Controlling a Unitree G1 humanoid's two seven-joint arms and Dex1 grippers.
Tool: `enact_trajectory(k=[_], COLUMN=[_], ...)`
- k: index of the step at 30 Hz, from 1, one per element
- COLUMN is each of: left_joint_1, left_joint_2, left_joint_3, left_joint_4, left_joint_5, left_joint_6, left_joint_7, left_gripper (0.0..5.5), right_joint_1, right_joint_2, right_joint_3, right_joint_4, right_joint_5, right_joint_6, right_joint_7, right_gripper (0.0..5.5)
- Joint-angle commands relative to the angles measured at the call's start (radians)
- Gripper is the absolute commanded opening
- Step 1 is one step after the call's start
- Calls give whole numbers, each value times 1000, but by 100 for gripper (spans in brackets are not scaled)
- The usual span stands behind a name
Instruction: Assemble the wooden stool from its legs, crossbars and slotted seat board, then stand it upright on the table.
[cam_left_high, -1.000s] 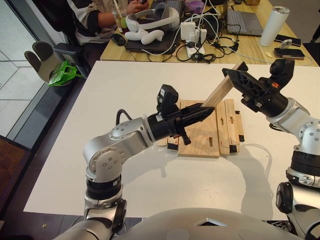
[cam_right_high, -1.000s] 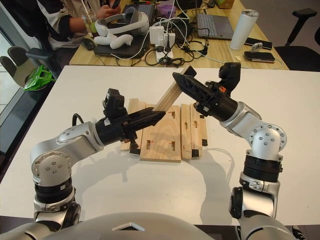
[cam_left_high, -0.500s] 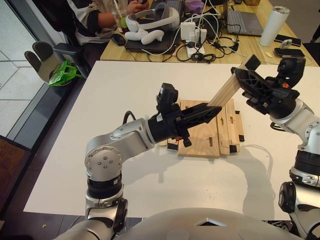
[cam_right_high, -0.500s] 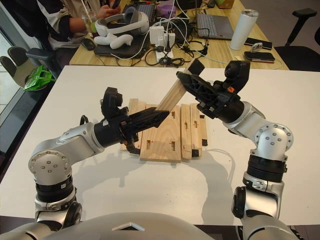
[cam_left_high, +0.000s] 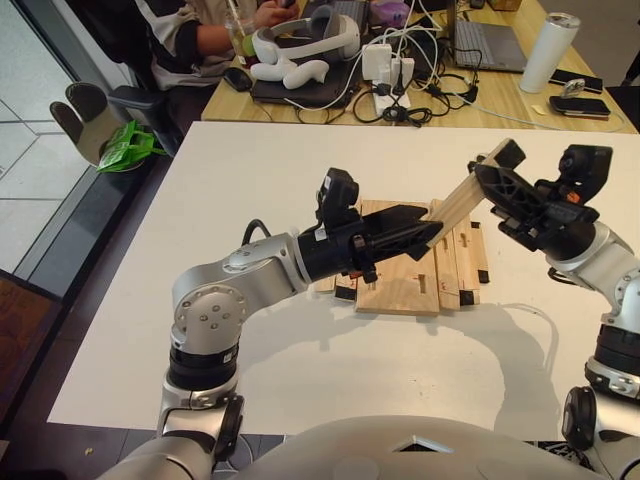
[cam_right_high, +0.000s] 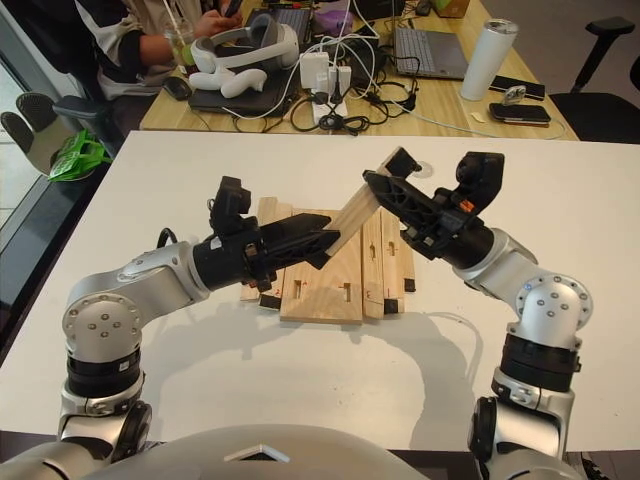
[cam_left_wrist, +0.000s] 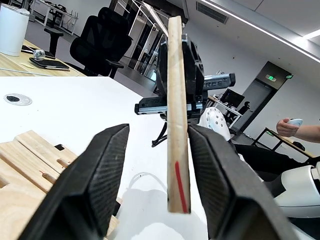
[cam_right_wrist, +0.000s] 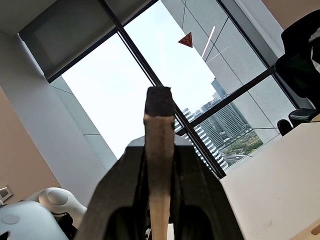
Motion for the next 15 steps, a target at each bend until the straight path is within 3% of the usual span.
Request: enact_trajectory(k=[1, 3, 15], left_joint_1=[-7, -6, 27], left_joint_2=[27, 41, 94], left_joint_3=[-10, -13, 37], left_joint_4=[9, 14, 37], left_joint_5=[35, 59, 193], left_joint_6=[-10, -9, -40], left_joint_7=[-11, -4, 63], left_gripper=[280, 304, 304], right_joint_1=[24, 40, 1], right_joint_2=[-12, -22, -32], right_joint_3=[-27, -34, -25], right_joint_4=[-29, -36, -12], right_joint_5=[21, 16, 38], right_joint_6=[-19, -24, -43], right_joint_7=[-31, -40, -95], right_gripper=[37, 37, 37])
